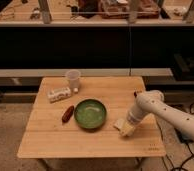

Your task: Place the white sponge in the ceramic bowl

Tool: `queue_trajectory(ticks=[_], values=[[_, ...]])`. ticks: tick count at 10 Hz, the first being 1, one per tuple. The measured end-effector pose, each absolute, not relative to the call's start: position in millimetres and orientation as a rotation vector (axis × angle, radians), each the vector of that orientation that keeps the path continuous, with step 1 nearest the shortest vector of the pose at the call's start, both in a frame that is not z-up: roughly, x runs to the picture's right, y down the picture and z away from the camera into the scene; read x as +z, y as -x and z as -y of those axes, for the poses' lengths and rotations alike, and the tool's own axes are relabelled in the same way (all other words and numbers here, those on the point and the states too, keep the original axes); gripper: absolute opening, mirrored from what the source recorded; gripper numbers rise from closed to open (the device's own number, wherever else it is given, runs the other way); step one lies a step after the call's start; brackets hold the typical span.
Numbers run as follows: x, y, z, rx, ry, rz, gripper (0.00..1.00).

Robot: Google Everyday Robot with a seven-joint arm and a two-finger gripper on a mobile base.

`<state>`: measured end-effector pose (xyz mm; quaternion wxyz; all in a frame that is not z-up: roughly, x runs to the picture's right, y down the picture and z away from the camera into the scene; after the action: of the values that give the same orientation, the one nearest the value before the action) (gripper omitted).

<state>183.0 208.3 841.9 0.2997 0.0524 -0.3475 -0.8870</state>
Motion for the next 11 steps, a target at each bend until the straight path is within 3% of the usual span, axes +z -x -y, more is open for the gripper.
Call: queue_trajectory(ticks=[3, 7, 9, 11], values=[[860, -179, -217, -2.37, -0.235, 0.858, 0.8], [858, -179, -216, -2.375, -0.227, 0.865, 0.8], [857, -180, -216, -2.374, -0.227, 0.864, 0.72], [856, -183, -211, -2.37, -0.227, 0.854, 0.52]])
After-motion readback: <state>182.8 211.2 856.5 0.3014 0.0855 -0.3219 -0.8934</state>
